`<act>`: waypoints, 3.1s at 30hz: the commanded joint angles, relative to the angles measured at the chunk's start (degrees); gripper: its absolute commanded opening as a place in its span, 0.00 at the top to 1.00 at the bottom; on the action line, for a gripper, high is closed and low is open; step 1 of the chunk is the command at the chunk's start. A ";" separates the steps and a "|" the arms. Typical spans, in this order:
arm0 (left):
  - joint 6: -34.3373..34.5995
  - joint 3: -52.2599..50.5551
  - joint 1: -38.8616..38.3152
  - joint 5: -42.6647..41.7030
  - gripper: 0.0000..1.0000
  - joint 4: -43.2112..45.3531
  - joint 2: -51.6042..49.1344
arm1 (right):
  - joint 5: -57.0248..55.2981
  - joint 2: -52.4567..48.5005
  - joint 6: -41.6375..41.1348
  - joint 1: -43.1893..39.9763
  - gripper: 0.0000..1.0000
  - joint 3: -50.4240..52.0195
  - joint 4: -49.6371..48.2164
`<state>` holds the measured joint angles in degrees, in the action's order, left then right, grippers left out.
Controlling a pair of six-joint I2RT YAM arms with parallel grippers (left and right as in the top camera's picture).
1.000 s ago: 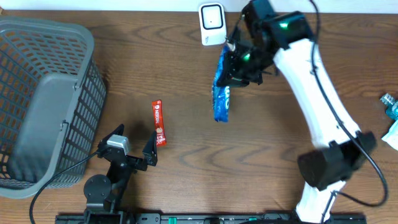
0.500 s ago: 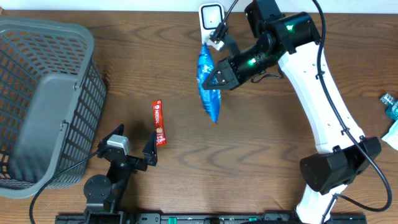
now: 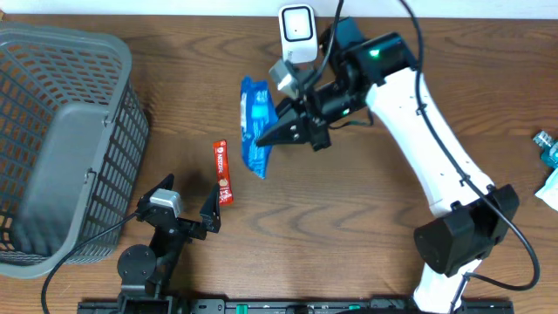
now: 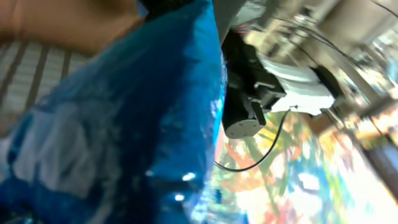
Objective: Scan the item barcode
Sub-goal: 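Lift Oreo pack and carry it toward the scanner, then hold Oreo pack in front of the white scanner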
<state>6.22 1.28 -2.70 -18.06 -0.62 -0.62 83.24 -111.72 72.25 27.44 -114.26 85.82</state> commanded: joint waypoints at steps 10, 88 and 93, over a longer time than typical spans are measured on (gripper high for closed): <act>0.52 -1.03 -0.13 -0.46 0.02 -1.90 0.39 | 6.23 0.09 5.16 4.55 0.99 0.02 -13.27; 0.52 -1.03 -0.13 -0.46 0.02 -1.90 0.39 | -85.70 -30.91 -161.70 -4.52 0.99 -4.20 -92.70; 0.52 -1.03 -0.13 -0.46 0.02 -1.90 0.39 | -85.77 -30.91 -162.64 -4.42 0.99 -4.22 -92.26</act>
<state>6.22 1.28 -2.70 -18.04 -0.62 -0.62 -1.17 -143.63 -89.62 23.35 -116.66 -6.26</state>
